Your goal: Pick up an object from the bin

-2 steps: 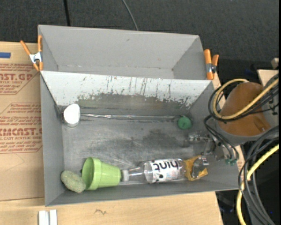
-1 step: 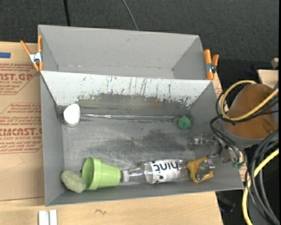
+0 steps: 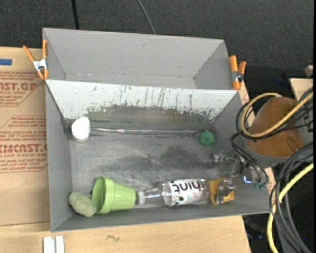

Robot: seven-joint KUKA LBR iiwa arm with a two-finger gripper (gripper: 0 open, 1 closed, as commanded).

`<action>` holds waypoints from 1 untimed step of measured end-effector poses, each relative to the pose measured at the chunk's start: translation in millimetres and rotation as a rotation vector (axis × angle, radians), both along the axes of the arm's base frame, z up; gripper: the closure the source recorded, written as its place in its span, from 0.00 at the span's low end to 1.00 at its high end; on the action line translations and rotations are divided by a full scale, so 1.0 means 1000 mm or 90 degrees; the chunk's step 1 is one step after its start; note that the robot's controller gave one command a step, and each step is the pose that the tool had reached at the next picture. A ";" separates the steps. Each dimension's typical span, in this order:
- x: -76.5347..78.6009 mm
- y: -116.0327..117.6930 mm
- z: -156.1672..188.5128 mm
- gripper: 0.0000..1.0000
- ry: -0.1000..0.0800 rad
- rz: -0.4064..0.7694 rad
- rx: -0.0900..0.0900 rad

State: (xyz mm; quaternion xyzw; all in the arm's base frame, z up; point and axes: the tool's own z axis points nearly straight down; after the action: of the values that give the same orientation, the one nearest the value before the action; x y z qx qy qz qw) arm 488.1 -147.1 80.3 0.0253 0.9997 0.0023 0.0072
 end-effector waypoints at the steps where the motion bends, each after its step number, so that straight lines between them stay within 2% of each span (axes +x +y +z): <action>1: -0.003 0.006 0.000 1.00 0.016 -0.093 -0.003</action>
Offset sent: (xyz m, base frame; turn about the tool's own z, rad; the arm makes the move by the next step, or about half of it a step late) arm 0.0000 0.0000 0.0000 0.0000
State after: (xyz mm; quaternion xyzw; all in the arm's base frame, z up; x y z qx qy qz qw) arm 485.1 -141.3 80.5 0.0981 0.9952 -0.0006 -0.0055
